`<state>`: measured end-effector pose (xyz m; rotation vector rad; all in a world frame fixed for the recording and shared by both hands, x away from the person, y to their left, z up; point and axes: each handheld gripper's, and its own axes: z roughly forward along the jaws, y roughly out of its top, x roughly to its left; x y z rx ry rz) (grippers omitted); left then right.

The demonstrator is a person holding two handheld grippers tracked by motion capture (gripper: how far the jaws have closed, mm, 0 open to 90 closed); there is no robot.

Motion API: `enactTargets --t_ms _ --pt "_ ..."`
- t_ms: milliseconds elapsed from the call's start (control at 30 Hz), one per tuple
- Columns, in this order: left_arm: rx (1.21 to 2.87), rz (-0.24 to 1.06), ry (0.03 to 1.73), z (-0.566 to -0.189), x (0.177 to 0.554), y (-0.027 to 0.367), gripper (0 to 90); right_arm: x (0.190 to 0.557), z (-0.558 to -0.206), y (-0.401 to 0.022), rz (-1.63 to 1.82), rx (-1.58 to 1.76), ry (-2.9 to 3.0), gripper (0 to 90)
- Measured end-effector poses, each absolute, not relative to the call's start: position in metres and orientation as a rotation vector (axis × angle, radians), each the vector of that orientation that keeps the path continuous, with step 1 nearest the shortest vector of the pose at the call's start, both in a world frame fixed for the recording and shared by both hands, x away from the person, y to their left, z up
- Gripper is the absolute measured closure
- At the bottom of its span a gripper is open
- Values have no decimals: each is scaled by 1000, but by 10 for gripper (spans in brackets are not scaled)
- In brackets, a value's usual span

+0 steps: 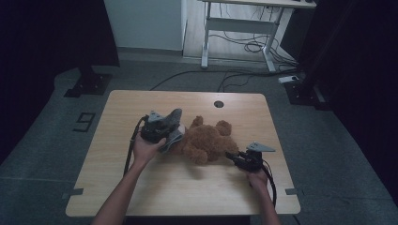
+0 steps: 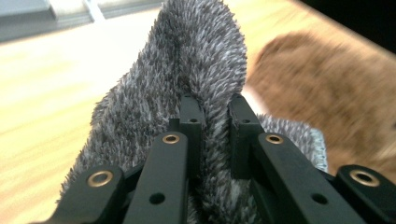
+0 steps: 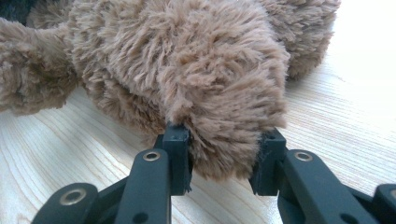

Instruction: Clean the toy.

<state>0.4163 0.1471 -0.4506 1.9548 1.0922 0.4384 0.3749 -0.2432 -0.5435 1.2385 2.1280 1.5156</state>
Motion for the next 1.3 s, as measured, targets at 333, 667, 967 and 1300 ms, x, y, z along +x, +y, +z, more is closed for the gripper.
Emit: enactTargets --t_ms 333,667,967,1300 --pt "1950 399 1189 -476 411 179 790 374 -545 -240 1526 1241 2135 657" --pt "2004 389 1252 -496 411 190 792 375 -546 -239 1519 1243 2138 657" --pt "1965 499 1132 -446 409 167 792 376 -545 -240 1509 1253 2144 658" --pt "2039 497 939 -419 413 87 791 375 -544 -240 1510 1249 2137 658"
